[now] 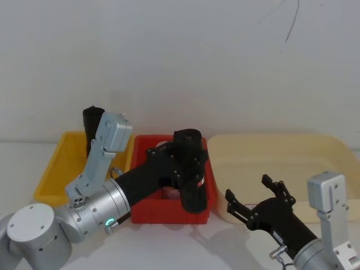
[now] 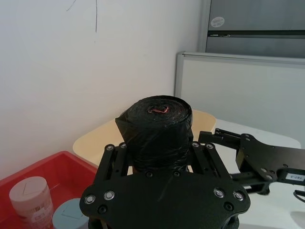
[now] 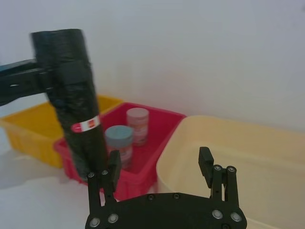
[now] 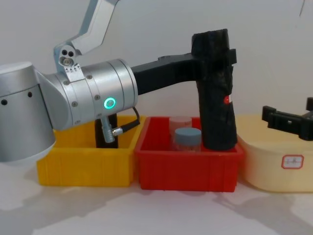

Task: Pick up the garbage bag with the one hand and transfer it to the other hand.

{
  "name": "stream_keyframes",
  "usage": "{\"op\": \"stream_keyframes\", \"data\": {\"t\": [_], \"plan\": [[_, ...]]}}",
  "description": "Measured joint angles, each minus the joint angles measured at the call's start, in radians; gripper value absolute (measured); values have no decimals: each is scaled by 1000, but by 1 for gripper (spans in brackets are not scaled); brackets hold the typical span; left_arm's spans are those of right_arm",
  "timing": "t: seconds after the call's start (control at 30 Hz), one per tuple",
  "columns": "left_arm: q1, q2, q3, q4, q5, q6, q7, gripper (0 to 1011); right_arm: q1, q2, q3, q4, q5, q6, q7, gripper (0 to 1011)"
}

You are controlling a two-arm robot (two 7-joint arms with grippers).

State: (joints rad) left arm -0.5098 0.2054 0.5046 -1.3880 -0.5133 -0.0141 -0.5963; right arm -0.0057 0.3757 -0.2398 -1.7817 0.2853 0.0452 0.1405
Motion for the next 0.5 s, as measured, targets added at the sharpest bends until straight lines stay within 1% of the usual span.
{"op": "stream_keyframes", "data": {"t": [0.17,0.27,0.5], "plan": [[0,0,1,1,-1,0,1,516,7,19,-11,-8,0,9,43,1001],[-1,-1,1,1,-1,0,1,516,17,36,-23,-13,2,19,84,1001],[-1,-1,2,2,-2,0,2,516,42,62,-51,-14,9,32,160,1001]]}}
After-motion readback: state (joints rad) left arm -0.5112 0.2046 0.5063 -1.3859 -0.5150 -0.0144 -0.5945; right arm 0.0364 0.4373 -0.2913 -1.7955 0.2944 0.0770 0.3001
